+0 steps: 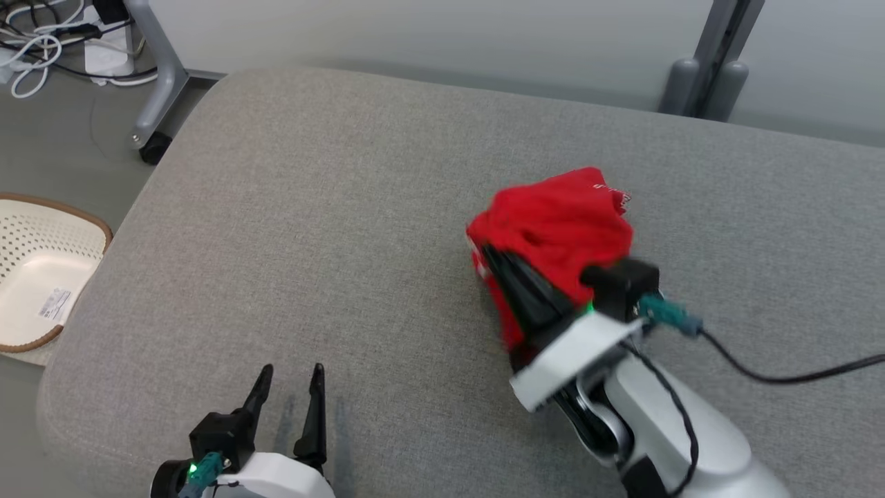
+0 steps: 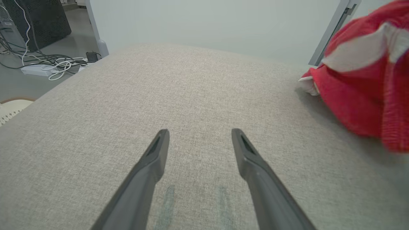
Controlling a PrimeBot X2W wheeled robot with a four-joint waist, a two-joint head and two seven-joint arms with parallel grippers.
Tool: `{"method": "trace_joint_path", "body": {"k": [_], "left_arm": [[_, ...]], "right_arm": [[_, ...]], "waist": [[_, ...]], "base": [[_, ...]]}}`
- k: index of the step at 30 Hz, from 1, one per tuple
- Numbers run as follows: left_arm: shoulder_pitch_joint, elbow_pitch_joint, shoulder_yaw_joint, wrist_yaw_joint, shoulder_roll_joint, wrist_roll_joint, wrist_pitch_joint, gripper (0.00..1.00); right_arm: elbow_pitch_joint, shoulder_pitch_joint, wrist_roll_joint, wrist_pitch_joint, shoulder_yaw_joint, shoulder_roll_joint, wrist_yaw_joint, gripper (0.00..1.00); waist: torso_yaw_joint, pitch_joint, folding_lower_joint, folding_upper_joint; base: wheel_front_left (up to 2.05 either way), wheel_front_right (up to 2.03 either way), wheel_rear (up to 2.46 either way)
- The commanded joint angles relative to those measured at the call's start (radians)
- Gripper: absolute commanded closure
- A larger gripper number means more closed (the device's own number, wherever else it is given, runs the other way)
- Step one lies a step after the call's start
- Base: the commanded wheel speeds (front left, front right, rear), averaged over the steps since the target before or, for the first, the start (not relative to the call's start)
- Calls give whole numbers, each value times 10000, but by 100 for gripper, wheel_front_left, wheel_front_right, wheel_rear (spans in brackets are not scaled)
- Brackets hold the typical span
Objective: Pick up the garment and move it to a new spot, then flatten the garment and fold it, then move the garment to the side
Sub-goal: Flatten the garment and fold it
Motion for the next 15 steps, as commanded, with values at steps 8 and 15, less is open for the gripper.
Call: {"method": "trace_joint_path", "body": {"k": [8,15], "left_arm": [[-112,290,-314,-129,40,25,3,0],[69,355,-121,-143,34,70,3,0]], "right_arm": [[-2097,-2405,2478,2,119,-57,1,100],[-103,-1754,1502,4,-786,-473,1,100]], "waist": [[-270,-499,0,0],[-706,-380,0,0]], "base": [[0,0,0],[0,0,0]]}}
